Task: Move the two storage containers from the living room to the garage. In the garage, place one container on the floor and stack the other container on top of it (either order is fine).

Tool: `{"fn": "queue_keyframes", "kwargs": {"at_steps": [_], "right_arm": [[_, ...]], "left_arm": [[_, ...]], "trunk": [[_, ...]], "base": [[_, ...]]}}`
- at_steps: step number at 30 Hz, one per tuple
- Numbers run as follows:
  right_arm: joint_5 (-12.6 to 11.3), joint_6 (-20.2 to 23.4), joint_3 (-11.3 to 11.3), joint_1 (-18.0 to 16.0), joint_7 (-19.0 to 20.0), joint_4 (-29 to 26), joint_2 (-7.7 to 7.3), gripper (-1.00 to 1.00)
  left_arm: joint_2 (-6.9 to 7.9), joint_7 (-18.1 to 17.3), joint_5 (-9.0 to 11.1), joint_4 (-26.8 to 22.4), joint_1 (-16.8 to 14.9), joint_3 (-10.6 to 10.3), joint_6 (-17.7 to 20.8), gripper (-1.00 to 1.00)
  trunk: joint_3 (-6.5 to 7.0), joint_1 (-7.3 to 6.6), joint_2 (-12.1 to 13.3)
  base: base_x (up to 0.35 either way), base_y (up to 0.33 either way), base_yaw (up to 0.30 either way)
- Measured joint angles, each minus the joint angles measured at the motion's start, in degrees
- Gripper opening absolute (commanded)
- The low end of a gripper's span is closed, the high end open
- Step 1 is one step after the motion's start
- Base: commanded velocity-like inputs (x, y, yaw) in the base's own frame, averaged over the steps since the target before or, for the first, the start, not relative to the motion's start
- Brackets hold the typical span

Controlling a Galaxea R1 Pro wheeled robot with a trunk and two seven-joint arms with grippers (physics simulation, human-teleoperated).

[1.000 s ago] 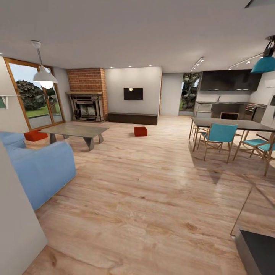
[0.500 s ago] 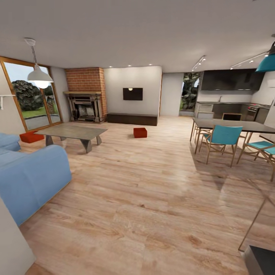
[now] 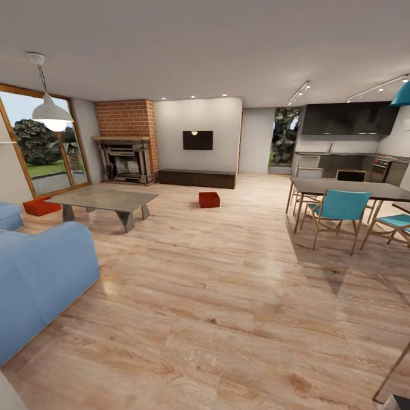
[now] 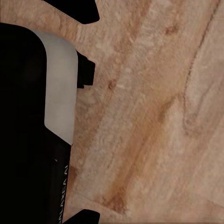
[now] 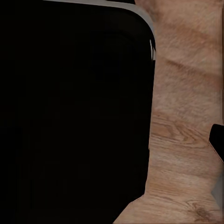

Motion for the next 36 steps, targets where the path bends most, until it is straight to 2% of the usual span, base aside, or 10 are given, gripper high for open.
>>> {"fn": "queue_keyframes", "kwargs": {"at_steps": [36], "right_arm": [[0.0,0.0,0.0,0.0,0.0,0.0,0.0,1.0]], "left_arm": [[0.0,0.2,-0.1,0.0,0.0,0.0,0.0,1.0]], "trunk": [[0.0,0.0,0.0]], "base": [[0.344,0.0,0.0]]}}
